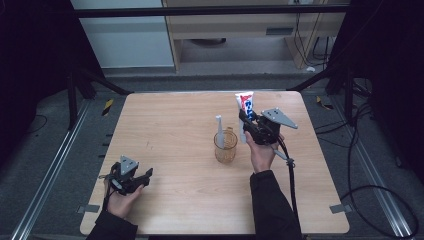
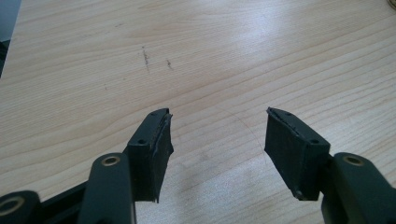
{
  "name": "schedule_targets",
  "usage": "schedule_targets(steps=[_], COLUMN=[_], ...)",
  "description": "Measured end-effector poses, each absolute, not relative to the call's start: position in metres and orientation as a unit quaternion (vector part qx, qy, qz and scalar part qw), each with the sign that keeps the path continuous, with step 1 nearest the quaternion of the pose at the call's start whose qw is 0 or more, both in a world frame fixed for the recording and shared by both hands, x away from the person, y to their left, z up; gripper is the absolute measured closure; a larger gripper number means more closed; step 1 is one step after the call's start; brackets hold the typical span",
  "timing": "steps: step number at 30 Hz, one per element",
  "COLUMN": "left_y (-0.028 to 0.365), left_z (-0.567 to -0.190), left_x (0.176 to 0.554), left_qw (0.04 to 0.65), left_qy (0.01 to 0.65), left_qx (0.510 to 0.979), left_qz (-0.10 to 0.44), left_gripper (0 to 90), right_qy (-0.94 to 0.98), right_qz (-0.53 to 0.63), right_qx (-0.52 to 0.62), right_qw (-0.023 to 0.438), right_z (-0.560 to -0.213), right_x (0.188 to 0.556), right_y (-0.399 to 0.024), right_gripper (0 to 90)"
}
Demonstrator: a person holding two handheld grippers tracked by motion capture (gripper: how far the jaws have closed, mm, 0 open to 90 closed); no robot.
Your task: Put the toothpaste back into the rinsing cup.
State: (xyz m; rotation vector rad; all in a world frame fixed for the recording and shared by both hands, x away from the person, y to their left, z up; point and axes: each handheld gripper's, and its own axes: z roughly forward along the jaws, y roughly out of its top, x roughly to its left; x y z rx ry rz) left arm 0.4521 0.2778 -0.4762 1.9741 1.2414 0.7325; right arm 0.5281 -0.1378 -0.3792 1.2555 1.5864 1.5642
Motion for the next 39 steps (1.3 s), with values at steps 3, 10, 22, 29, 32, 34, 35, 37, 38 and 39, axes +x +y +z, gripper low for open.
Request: schedule_targets(steps=[3,10,22,29,32,34,35,37,38,39], left_y=[0.278,0.278,0.278,0.278,0.278,0.278,0.278,0.278,0.278,0.278], left_z=[-0.476,-0.476,-0.476,-0.476,-0.476,-0.476,-0.476,-0.476,-0.476,-0.476], left_x=[0.452,0.452,0.452,0.452,0.452,0.452,0.452,0.452,0.452,0.452], left_qw=[0.342,0.342,0.342,0.343,0.343,0.342,0.342,0.342,0.342,0.342], left_qy=[0.477,0.477,0.477,0.477,0.478,0.477,0.477,0.477,0.477,0.477], left_qx=[0.759,0.759,0.759,0.758,0.758,0.759,0.759,0.759,0.759,0.759], left_qz=[0.282,0.282,0.282,0.282,0.282,0.282,0.282,0.282,0.282,0.282], left_gripper=[40.3,40.4,40.3,40.3,40.4,40.4,40.4,40.4,40.4,40.4], right_qy=[0.592,0.590,0.596,0.607,0.608,0.607,0.607,0.607,0.609,0.612], right_qz=[0.592,0.600,0.598,0.586,0.584,0.583,0.583,0.582,0.581,0.579], right_qx=[0.466,0.461,0.461,0.466,0.470,0.472,0.474,0.475,0.474,0.474], right_qw=[0.286,0.283,0.275,0.266,0.262,0.262,0.261,0.259,0.258,0.257], right_z=[-0.380,-0.383,-0.396,-0.405,-0.408,-0.410,-0.411,-0.412,-0.413,-0.413], right_x=[0.532,0.539,0.551,0.555,0.555,0.555,0.555,0.555,0.554,0.554], right_y=[-0.133,-0.120,-0.103,-0.097,-0.098,-0.099,-0.099,-0.099,-0.098,-0.098], right_gripper=[68.1,68.1,67.8,67.5,67.5,67.4,67.4,67.2,67.2,67.1])
